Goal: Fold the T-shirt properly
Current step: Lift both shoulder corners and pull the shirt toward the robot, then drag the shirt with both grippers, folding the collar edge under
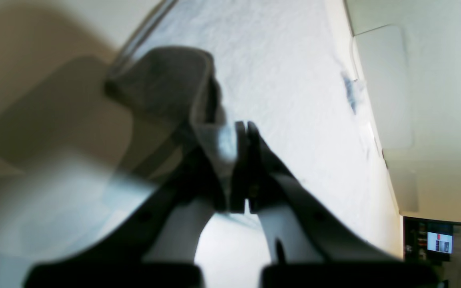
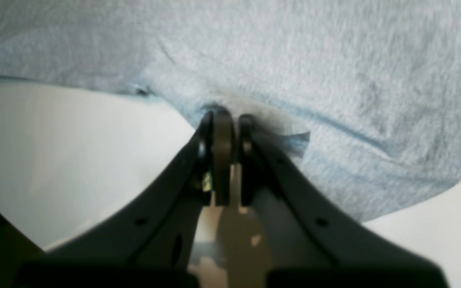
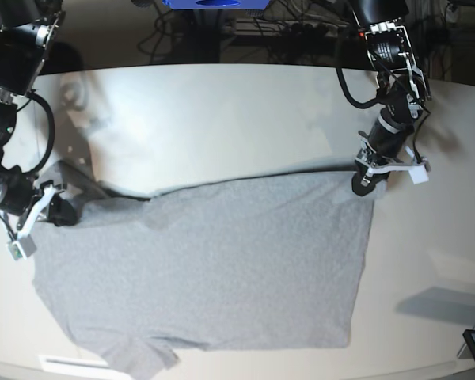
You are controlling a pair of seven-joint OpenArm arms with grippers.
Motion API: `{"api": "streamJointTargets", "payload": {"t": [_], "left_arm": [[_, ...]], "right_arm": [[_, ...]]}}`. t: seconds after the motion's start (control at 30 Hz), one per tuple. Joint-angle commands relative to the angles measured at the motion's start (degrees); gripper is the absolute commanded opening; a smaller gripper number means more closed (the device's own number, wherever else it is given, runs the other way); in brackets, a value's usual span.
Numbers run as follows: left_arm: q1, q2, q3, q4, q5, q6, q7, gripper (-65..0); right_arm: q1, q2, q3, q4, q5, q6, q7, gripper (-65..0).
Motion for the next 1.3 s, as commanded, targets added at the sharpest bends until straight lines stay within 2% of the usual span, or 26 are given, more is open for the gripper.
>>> {"api": "streamJointTargets", "payload": {"t": [0.0,0.1,0.6,0.87,1.1,1.27], "left_arm": [[0.0,-0.6,-0.1,2.3,-1.2,-1.0,-0.8,-65.0],[2.5,-1.4,-0.1,4.5,-1.2,-1.0,-0.8,-65.0],[10.3,-6.4,-0.1,8.8,-1.3,-1.0,-0.8,-65.0],[11.7,-7.6,0.0,8.2,-1.2,-1.1,-0.7,-65.0],[12.0,-8.4,0.0,8.2,-1.2,-1.1,-0.7,-65.0],[12.0,-8.4,0.0,8.2,-1.1,-1.1,-0.7,-65.0]], "right_arm": [[0.0,0.3,1.5,1.7,0.9,0.2,0.0,-65.0],[-2.9,-1.5,3.6,4.2,0.9,0.2,-0.6,-65.0],[-16.0,-6.5,3.6,15.9,0.9,0.2,-0.5,-65.0],[-20.5,-6.9,5.2,17.3,1.0,0.2,-0.5,-65.0],[-24.1,-7.4,10.5,17.5,6.7,0.2,-0.5,-65.0],[-25.3,-7.4,11.7,18.0,7.8,0.2,-0.7,-65.0]]}}
